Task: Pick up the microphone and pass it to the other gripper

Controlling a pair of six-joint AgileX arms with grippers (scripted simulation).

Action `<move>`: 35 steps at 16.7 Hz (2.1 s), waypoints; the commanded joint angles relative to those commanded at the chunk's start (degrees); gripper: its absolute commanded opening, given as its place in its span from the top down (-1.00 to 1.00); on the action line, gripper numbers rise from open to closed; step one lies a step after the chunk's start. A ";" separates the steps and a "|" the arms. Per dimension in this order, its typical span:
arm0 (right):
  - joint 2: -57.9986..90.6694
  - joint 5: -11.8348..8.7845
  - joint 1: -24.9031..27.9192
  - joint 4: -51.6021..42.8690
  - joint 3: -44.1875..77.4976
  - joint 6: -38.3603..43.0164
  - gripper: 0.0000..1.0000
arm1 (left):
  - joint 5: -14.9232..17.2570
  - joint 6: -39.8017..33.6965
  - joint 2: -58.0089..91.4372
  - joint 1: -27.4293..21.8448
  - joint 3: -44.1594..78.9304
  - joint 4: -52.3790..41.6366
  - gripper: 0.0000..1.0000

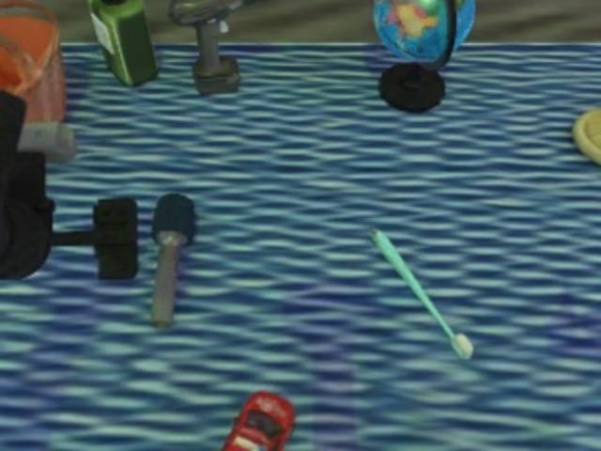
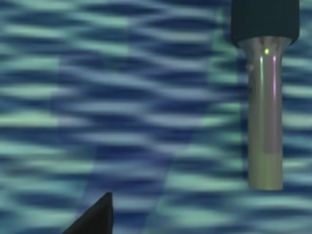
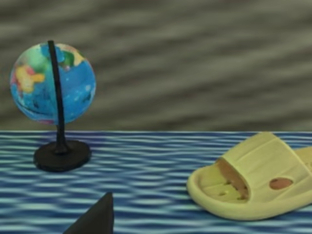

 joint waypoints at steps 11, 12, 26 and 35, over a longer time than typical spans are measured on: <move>0.00 0.00 0.00 0.00 0.00 0.00 -1.00 | -1.36 -7.55 34.24 -8.35 24.81 -17.92 -1.00; 0.00 0.00 0.00 0.00 0.00 0.00 -1.00 | -1.37 -7.59 34.37 -8.39 24.92 -17.98 -1.00; 0.00 0.00 0.00 0.00 0.00 0.00 -1.00 | -1.20 -6.15 45.12 -7.12 16.57 1.52 -1.00; 0.00 0.00 0.00 0.00 0.00 0.00 -1.00 | -1.19 -6.01 46.41 -6.99 15.69 3.40 -0.55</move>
